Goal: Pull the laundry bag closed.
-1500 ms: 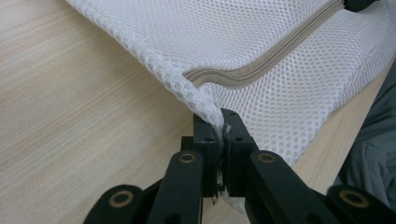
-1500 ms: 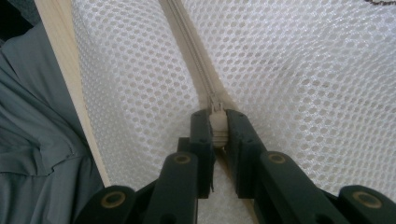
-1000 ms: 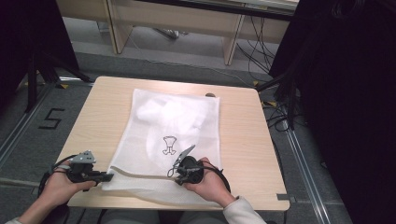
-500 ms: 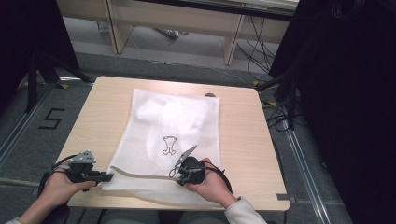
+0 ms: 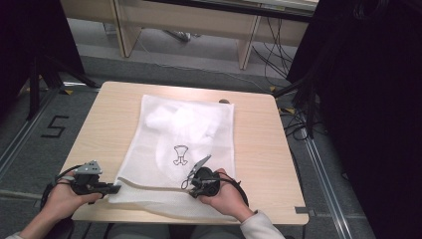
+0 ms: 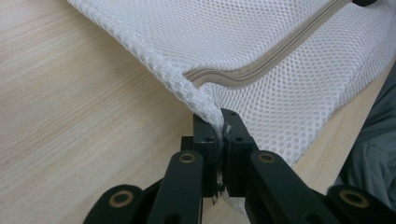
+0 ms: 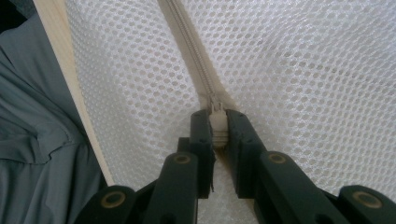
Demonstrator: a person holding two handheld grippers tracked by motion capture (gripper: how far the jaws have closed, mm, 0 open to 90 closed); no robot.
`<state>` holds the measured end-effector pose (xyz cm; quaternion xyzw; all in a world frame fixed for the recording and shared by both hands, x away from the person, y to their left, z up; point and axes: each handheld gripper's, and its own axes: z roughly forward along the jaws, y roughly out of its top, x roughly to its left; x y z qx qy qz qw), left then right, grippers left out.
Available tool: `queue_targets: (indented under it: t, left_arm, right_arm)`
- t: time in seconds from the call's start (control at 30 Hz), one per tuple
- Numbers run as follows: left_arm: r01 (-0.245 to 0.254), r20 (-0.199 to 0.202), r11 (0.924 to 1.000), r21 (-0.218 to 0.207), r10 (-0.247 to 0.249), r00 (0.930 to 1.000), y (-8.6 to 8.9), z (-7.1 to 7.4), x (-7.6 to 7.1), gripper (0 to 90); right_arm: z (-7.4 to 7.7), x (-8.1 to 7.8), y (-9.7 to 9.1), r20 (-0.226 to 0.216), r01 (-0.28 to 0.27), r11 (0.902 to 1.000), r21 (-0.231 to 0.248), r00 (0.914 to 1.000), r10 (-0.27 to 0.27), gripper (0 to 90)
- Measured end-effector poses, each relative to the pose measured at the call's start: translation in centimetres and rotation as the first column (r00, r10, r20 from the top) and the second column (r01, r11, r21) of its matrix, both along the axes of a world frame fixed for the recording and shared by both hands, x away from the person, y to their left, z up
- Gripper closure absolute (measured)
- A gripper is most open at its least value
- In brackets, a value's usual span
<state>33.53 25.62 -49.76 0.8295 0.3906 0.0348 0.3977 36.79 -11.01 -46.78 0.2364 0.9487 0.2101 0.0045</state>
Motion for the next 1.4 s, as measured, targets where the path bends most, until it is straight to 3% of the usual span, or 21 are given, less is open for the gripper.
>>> queue_targets:
  t: [0.17,0.23,0.3,0.37,0.4,0.47,0.5,1.13,1.17,1.27,1.33,1.4]
  left_arm:
    - [-0.011,0.012,0.9999,-0.009,0.011,0.9999,-0.1,-0.1,-0.1,85.6]
    - [0.003,-0.001,1.0000,0.001,-0.003,1.0000,0.0,0.0,0.0,85.6]
    - [-0.007,0.022,0.9999,-0.013,0.008,0.9997,-0.1,-0.1,0.0,85.6]
    - [-0.003,0.001,1.0000,0.003,0.003,1.0000,0.0,0.0,0.0,85.6]
    - [-0.010,0.020,0.9998,-0.015,0.010,0.9997,-0.1,-0.1,0.0,85.6]
    - [0.012,0.007,0.9999,0.010,-0.012,0.9999,0.1,0.1,0.1,85.6]
    - [-0.007,0.021,0.9999,-0.011,0.007,0.9998,-0.1,-0.1,0.0,85.6]
    - [0.002,0.007,1.0000,0.004,-0.002,1.0000,0.1,0.0,0.1,85.6]
    - [-0.004,0.012,0.9998,0.021,0.004,0.9999,0.1,0.0,0.1,85.6]
    - [-0.010,0.020,0.9999,-0.007,0.010,0.9998,0.0,-0.1,0.0,85.6]
    - [-0.003,0.011,0.9998,0.018,0.003,0.9999,0.1,0.0,0.0,85.6]
    - [0.000,0.007,1.0000,0.008,0.000,1.0000,0.1,0.0,0.1,85.6]
  right_arm:
    - [0.0,0.0,-0.2,-0.006,0.017,0.9998,0.004,0.9998,-0.017,82.1]
    - [0.1,0.0,-0.3,-0.003,0.017,0.9999,0.004,0.9999,-0.017,82.1]
    - [0.1,0.0,-0.3,0.000,0.017,0.9998,0.000,0.9998,-0.017,82.1]
    - [0.1,0.0,-0.4,-0.004,0.016,0.9999,0.000,0.9999,-0.016,82.1]
    - [0.1,-0.1,-0.4,-0.004,0.019,0.9998,0.001,0.9998,-0.019,82.1]
    - [0.1,-0.1,-0.5,-0.004,0.017,0.9999,0.004,0.9998,-0.017,82.0]
    - [0.1,-0.1,-0.5,-0.003,0.017,0.9999,-0.001,0.9999,-0.017,82.1]
    - [0.2,-0.2,-1.4,-0.001,0.031,0.9995,0.002,0.9995,-0.031,82.1]
    - [0.3,-0.1,-1.4,0.000,0.029,0.9996,0.001,0.9996,-0.029,82.1]
    - [0.3,-0.2,-1.6,0.003,0.032,0.9995,-0.003,0.9995,-0.032,82.1]
    - [0.3,-0.2,-1.8,-0.005,0.034,0.9994,0.001,0.9994,-0.034,82.1]
    - [0.3,-0.3,-1.9,-0.005,0.040,0.9992,0.002,0.9992,-0.040,82.1]
